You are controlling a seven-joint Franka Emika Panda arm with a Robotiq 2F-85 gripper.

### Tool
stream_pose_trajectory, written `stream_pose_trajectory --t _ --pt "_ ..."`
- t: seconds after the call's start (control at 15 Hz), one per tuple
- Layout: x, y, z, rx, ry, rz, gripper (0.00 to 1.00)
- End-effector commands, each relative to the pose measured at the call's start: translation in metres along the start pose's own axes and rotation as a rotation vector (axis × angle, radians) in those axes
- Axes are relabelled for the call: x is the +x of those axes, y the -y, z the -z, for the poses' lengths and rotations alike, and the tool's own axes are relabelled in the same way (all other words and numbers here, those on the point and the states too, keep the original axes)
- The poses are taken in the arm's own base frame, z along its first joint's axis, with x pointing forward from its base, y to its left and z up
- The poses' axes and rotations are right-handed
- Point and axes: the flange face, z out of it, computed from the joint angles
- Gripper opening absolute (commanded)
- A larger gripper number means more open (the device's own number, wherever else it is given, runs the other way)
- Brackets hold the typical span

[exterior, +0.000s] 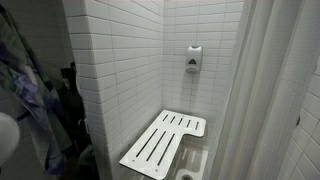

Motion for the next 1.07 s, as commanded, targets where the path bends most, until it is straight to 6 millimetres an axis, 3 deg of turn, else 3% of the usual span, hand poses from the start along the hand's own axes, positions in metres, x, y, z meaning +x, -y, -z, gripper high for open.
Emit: stream_pose_trajectory --t 0.0,0.2,0.27,0.4,0.6,0.73,1.0 --pt "0.012 -0.034 -0.006 -0.021 0.001 0.020 0.02" --pt "0.031 -0.044 -0.018 -0.027 -0.014 0.049 0.02" --pt "0.031 -0.028 -0.021 -0.002 -0.016 0.055 0.07" --pt "0.038 -0.033 -0.028 -0.003 -0.028 0.058 0.07" --pt "0.037 -0.036 -0.030 -0.005 -0.033 0.055 0.07" --pt "0.033 -0.035 -0.027 -0.003 -0.023 0.053 0.02" --pt "0.026 -0.054 -0.016 -0.005 0.042 0.117 0.02"
